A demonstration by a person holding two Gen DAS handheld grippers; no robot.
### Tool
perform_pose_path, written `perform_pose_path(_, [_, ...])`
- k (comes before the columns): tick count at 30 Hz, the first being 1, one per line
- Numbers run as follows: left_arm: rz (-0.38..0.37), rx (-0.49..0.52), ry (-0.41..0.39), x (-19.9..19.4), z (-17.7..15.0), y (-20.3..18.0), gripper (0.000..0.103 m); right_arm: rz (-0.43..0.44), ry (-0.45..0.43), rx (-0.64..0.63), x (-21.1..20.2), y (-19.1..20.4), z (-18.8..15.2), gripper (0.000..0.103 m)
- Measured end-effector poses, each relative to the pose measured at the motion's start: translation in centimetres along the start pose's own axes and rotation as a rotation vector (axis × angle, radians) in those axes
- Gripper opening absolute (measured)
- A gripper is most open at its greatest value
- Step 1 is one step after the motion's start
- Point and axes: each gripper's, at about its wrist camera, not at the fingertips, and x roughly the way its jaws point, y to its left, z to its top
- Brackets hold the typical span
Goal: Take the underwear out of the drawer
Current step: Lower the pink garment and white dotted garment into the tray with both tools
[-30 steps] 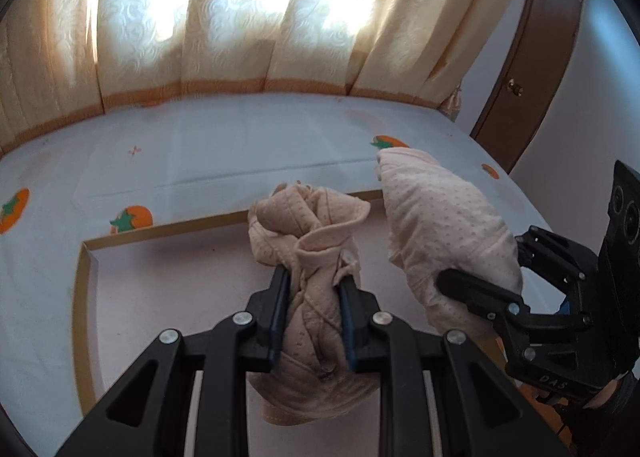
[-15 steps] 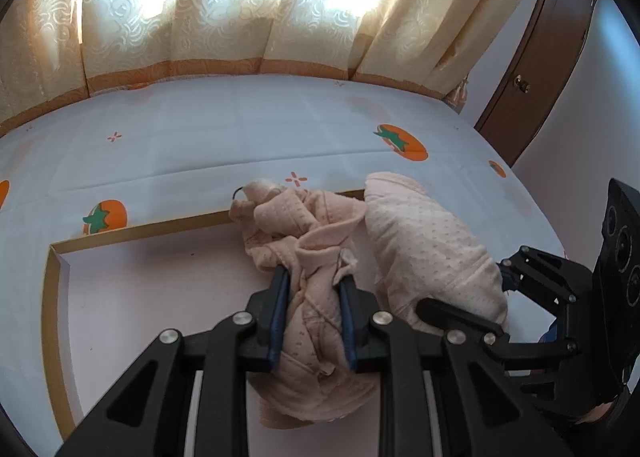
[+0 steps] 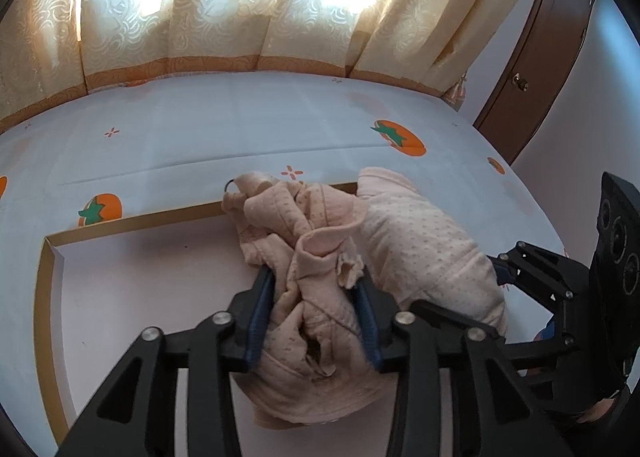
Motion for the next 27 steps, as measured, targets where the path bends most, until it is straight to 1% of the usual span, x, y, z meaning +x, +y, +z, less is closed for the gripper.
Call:
perform_pose_path(1, [0.0,-0.003,-0.002,0.0,0.0,0.0,0.045,-0.004,0.0,-0.001,0.0,0.0,-0.1,0.054])
perform_pose_path(4, [-0.013,-0.009,-0.004,-0.1,-0.1,0.0,0.048,-0.012,-0.008,0.001,-0.1,-0.1,-0.3,0.058])
perform_pose_path(12, [-0.019,-0.015,-0.016,-0.5,-0.3,-0.4,0.059,-0.021,-0.028,0.0,-0.7,-0.1,-0.5,0.061])
perform_pose_path(22, [-0.022,-0.032,-0.017,-0.8,-0.5,-0.4,0.067,-0.026,-0.042,0.008,-1.4,0.1,-0.9,0.065])
perform_pose_path(27, [-0.015,-0.048,-0.033,-1.6,-0.7,-0.3,0.069,-0.029,-0.055,0.024,-2.1,0.0,-1.2,0.067])
